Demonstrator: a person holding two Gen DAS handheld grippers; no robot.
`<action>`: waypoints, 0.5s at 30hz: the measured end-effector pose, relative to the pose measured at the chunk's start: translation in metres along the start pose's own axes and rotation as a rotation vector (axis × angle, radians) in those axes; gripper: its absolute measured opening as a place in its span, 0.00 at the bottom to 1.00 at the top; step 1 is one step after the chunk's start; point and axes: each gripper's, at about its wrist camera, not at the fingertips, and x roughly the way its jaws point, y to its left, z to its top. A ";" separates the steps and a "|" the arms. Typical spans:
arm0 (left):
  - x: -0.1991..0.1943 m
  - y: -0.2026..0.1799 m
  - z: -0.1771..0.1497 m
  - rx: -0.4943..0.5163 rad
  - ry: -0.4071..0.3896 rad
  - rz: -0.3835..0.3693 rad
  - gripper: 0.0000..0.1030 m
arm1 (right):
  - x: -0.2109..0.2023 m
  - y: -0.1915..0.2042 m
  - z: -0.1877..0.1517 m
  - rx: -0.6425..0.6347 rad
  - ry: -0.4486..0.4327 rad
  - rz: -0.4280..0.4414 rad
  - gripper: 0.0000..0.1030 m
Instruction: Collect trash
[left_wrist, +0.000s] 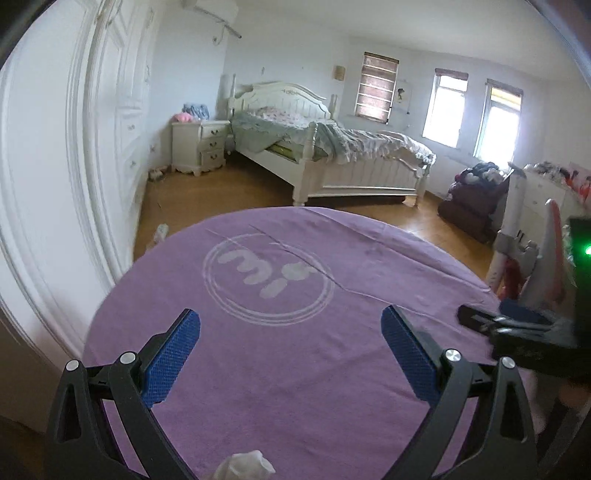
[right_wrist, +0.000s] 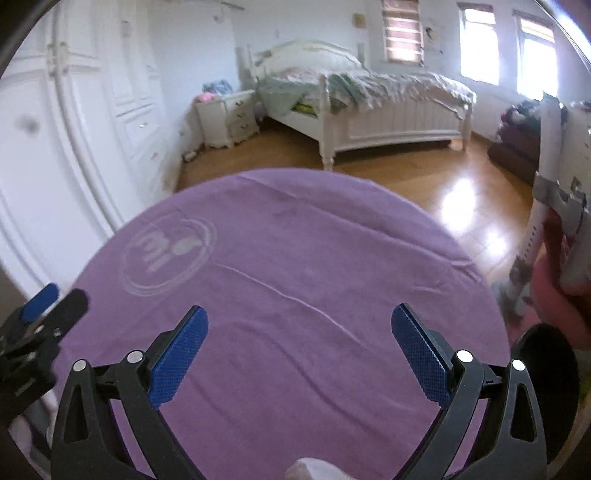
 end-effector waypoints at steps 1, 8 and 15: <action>0.001 0.003 0.001 -0.007 0.001 -0.010 0.95 | 0.005 0.001 0.001 0.007 0.006 -0.011 0.95; 0.004 0.007 0.001 -0.018 0.015 0.029 0.95 | 0.034 0.009 0.000 -0.017 -0.039 -0.081 0.95; 0.007 0.007 0.003 -0.006 0.017 0.062 0.95 | 0.015 0.024 -0.008 -0.067 -0.251 -0.112 0.95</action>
